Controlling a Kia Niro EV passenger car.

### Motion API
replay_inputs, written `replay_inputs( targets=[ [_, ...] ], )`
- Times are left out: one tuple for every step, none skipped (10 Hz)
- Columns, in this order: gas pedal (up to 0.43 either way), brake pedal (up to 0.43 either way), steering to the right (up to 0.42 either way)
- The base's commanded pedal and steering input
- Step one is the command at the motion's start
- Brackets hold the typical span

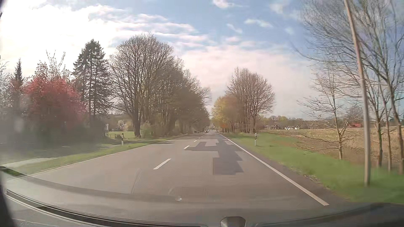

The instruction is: Follow the waypoints while adhering to traffic rules and regulations

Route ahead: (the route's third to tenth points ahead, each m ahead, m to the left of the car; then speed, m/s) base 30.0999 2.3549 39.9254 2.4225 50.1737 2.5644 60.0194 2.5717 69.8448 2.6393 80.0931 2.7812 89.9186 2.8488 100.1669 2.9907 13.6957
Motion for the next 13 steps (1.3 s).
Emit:
replay_inputs(
  targets=[
    [0.150, 0.000, 0.000],
    [0.150, 0.000, 0.000],
    [0.150, 0.000, 0.000],
    [0.150, 0.000, 0.000],
    [0.150, 0.000, 0.000],
    [0.157, 0.000, 0.000],
    [0.157, 0.000, 0.000],
    [0.157, 0.000, 0.000],
    [0.169, 0.000, 0.000],
    [0.169, 0.000, 0.000],
    [0.169, 0.000, 0.000],
    [0.157, 0.000, 0.000],
    [0.157, 0.000, 0.000]
  ],
)
